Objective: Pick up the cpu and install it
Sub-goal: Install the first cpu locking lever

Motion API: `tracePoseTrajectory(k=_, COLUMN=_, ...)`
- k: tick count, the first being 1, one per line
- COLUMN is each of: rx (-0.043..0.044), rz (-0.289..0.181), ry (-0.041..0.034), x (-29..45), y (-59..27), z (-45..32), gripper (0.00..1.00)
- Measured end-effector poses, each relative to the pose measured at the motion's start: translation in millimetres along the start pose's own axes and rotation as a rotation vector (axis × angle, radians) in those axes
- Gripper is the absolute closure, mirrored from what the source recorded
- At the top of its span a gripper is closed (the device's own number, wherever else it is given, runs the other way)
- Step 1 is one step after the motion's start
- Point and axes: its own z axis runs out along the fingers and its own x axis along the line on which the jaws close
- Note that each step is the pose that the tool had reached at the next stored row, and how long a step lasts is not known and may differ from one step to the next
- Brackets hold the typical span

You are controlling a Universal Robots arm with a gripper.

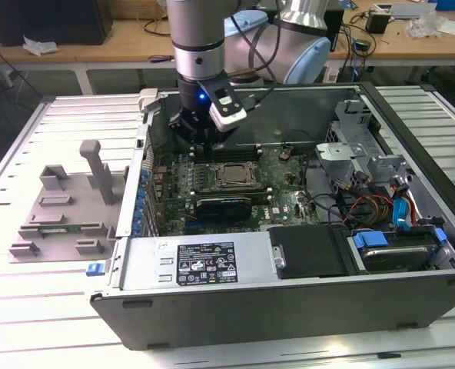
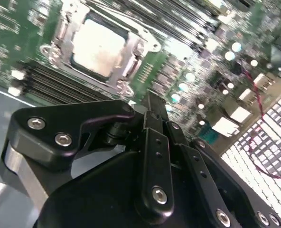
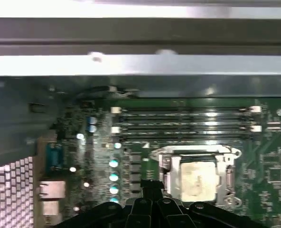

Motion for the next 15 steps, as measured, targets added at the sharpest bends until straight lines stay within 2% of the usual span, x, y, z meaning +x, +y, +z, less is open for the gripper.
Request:
tracePoseTrajectory(k=1, rx=-0.0127, rz=-0.006, ry=-0.0022, x=7.5, y=0.2, z=-0.1, gripper=0.89)
tracePoseTrajectory(k=3, rx=-0.0456, rz=-0.014, ry=-0.0119, x=7.9, y=0.2, z=-0.1, gripper=0.89)
tracePoseTrajectory(k=4, rx=-0.0539, rz=-0.016, ry=-0.0153, x=8.0, y=0.2, z=-0.2, gripper=0.89)
tracePoseTrajectory(k=6, rx=-0.0649, rz=-0.022, ry=-0.0212, x=8.2, y=0.2, z=-0.1, gripper=0.89)
tracePoseTrajectory(k=9, rx=-0.0651, rz=-0.022, ry=-0.0215, x=8.6, y=0.2, z=-0.1, gripper=0.89)
tracePoseTrajectory(k=10, rx=-0.0651, rz=-0.022, ry=-0.022, x=10.9, y=0.6, z=0.3, gripper=0.89)
tracePoseTrajectory(k=12, rx=-0.0706, rz=-0.022, ry=-0.022, x=12.1, y=0.6, z=0.7, gripper=0.89)
tracePoseTrajectory(k=14, rx=-0.104, rz=-0.021, ry=-0.0243, x=12.9, y=0.6, z=1.2, gripper=0.89)
tracePoseTrajectory(k=15, rx=-0.1069, rz=-0.02, ry=-0.0253, x=12.9, y=0.7, z=1.3, gripper=0.89)
